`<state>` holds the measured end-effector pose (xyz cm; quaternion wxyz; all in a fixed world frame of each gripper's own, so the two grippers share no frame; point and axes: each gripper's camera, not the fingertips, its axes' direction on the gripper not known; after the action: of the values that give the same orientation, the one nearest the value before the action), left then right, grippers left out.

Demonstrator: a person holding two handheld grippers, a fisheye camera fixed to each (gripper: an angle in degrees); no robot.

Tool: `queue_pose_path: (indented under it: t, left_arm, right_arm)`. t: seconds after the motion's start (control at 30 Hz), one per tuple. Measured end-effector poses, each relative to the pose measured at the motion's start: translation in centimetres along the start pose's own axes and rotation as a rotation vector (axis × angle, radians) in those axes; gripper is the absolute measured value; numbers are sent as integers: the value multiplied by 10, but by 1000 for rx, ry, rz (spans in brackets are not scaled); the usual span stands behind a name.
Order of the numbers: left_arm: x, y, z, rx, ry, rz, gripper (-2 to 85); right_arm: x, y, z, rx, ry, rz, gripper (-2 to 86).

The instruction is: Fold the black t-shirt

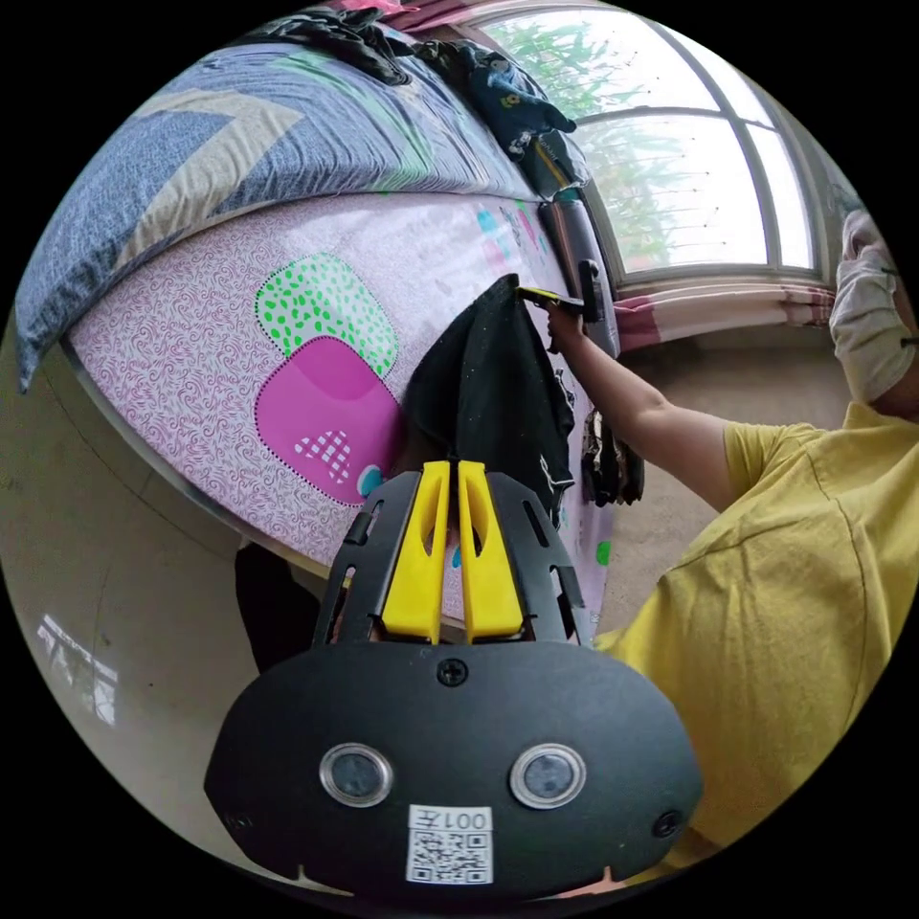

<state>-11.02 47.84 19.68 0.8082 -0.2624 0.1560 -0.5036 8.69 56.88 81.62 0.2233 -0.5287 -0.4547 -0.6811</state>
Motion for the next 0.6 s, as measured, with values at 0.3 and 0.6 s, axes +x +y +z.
queue_pose_path:
  t: [0.3, 0.6]
  left_arm:
    - [-14, -18, 14, -65, -145, -33, -14]
    - [-10, -25, 19, -111, -101, -94, -13]
  right_arm:
    - [25, 12, -8, 42, -98, 27, 1]
    - [45, 101, -76, 421, -472, 124, 4]
